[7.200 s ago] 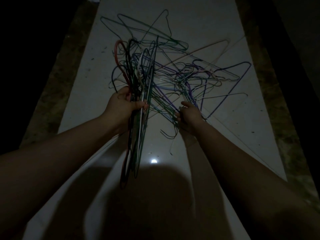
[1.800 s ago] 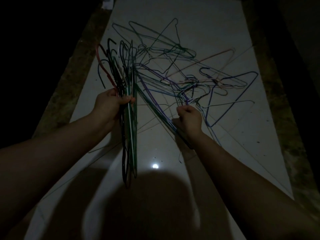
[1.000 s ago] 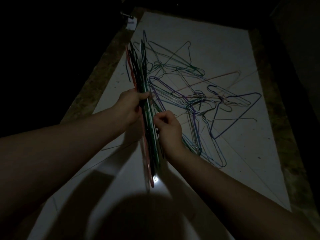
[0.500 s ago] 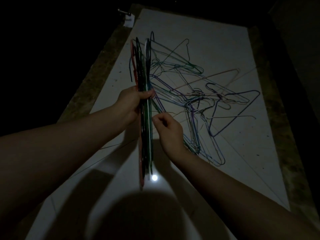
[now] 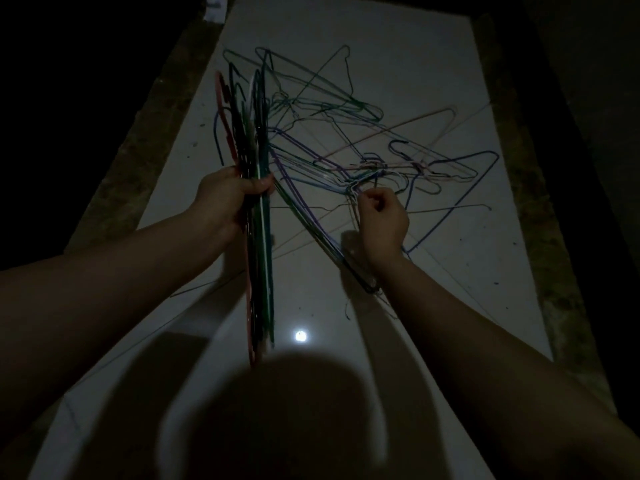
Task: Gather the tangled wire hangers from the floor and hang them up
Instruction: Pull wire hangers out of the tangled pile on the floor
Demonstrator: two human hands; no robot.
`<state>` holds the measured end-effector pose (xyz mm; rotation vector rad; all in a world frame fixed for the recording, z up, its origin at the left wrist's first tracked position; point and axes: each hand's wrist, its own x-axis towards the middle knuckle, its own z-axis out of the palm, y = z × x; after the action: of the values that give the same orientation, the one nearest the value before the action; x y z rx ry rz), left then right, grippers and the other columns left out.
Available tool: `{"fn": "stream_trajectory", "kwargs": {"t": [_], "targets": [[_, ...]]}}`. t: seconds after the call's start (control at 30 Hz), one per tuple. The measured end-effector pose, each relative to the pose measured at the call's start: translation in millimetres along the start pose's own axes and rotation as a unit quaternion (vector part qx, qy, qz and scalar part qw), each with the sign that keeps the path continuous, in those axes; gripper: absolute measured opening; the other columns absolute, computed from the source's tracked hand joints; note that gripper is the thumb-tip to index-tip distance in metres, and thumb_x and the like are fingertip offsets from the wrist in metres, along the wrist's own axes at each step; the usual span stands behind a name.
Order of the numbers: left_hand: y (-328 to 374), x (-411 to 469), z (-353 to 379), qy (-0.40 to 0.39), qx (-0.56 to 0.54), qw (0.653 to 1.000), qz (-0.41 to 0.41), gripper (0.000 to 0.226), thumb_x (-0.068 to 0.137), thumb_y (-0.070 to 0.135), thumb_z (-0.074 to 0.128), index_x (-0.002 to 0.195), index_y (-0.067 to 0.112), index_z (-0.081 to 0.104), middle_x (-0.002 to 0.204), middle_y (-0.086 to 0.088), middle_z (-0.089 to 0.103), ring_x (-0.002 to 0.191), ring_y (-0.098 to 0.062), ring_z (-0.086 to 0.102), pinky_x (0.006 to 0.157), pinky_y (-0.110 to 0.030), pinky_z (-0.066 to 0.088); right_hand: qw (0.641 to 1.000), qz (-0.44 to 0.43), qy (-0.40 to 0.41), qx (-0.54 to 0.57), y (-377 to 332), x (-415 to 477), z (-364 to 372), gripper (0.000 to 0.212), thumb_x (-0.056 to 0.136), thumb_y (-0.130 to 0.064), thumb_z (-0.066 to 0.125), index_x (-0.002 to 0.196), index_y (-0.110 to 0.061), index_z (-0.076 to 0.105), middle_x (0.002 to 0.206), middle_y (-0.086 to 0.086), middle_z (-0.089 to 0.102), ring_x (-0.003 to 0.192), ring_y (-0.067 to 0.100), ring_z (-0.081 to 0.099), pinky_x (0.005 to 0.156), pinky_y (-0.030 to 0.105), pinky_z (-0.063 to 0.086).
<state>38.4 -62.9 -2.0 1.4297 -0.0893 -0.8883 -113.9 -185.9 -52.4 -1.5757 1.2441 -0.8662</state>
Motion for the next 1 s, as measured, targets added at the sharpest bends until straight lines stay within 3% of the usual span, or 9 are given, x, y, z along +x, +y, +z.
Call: {"fn": "stream_trajectory", "kwargs": {"t": [0.17, 0.37, 0.53, 0.67, 0.77, 0.83, 0.9, 1.0], "targets": [[-14.1, 1.4, 2.6, -0.006, 0.039, 0.999, 0.005, 0.018, 0.080, -0.006, 0.062, 0.085, 0.011, 0.066, 0.070, -0.001, 0.068, 0.072, -0.017, 0.063, 0.082, -0.030, 0.052, 0.996, 0.019, -0.003, -0.085, 38.0, 16.2, -0.4, 0.010, 0.093, -0.015, 0.055, 0.097, -0.010, 0.062, 0.084, 0.001, 0.060, 0.076, 0.013, 0.053, 0.051, 0.010, 0.032], [-19.6, 2.5, 10.5, -0.011, 0.039, 0.999, -0.007, 0.019, 0.083, -0.006, 0.060, 0.088, 0.011, 0.063, 0.080, -0.003, 0.066, 0.073, -0.014, 0.063, 0.066, -0.021, 0.054, 0.972, 0.083, -0.109, -0.191, 70.1, 22.6, 8.7, 0.040, 0.091, -0.019, 0.059, 0.127, -0.008, 0.047, 0.107, 0.007, 0.061, 0.092, 0.019, 0.058, 0.075, 0.019, 0.038], [-23.9, 6.2, 10.8, 0.011, 0.020, 1.000, -0.010, 0.020, 0.081, -0.010, 0.059, 0.084, 0.010, 0.063, 0.066, 0.002, 0.067, 0.066, -0.012, 0.063, 0.065, -0.021, 0.054, 0.957, 0.062, -0.100, -0.265, 79.5, 28.7, 9.2, 0.029, 0.092, -0.006, 0.051, 0.121, -0.003, 0.055, 0.115, 0.017, 0.063, 0.100, 0.028, 0.060, 0.080, 0.027, 0.044], [-25.6, 10.2, 8.3, 0.011, 0.026, 1.000, -0.005, 0.020, 0.081, -0.009, 0.060, 0.080, 0.011, 0.063, 0.062, 0.005, 0.068, 0.069, -0.014, 0.063, 0.070, -0.023, 0.053, 0.940, 0.059, -0.125, -0.313, 79.0, 33.9, 10.0, 0.032, 0.094, -0.002, 0.047, 0.125, 0.001, 0.054, 0.123, 0.019, 0.059, 0.113, 0.029, 0.055, 0.086, 0.024, 0.037], [-26.9, 11.3, 8.1, 0.009, 0.021, 1.000, -0.007, 0.020, 0.081, -0.009, 0.060, 0.082, 0.011, 0.064, 0.061, 0.006, 0.069, 0.066, -0.012, 0.064, 0.066, -0.022, 0.053, 0.936, 0.074, -0.127, -0.321, 78.4, 35.4, 15.3, 0.019, 0.091, -0.002, 0.050, 0.108, 0.000, 0.059, 0.114, 0.019, 0.062, 0.105, 0.029, 0.058, 0.075, 0.024, 0.041], [-27.1, 11.4, 8.7, 0.015, 0.019, 1.000, -0.005, 0.021, 0.080, -0.010, 0.060, 0.081, 0.010, 0.064, 0.062, 0.005, 0.069, 0.065, -0.012, 0.064, 0.064, -0.021, 0.053, 0.935, 0.087, -0.132, -0.317, 78.2, 34.7, 17.3, 0.010, 0.089, -0.003, 0.052, 0.079, -0.007, 0.052, 0.096, 0.017, 0.061, 0.094, 0.028, 0.060, 0.067, 0.022, 0.038], [-26.9, 11.8, 8.4, 0.022, 0.016, 1.000, -0.005, 0.019, 0.079, -0.010, 0.061, 0.082, 0.008, 0.065, 0.067, 0.000, 0.069, 0.068, -0.015, 0.065, 0.062, -0.020, 0.053, 0.931, 0.090, -0.141, -0.323, 77.4, 33.5, 17.8, 0.035, 0.085, -0.002, 0.055, 0.062, -0.016, 0.032, 0.081, 0.010, 0.050, 0.084, 0.023, 0.054, 0.061, 0.021, 0.035], [-26.8, 12.4, 7.0, 0.027, 0.019, 0.999, -0.005, 0.017, 0.078, -0.009, 0.062, 0.086, 0.006, 0.066, 0.078, -0.007, 0.067, 0.072, -0.019, 0.063, 0.061, -0.020, 0.052, 0.919, 0.116, -0.176, -0.334, 71.6, 32.2, 15.4, 0.041, 0.087, -0.005, 0.055, 0.058, -0.017, 0.028, 0.079, 0.003, 0.048, 0.073, 0.017, 0.048, 0.059, 0.018, 0.029]]}}
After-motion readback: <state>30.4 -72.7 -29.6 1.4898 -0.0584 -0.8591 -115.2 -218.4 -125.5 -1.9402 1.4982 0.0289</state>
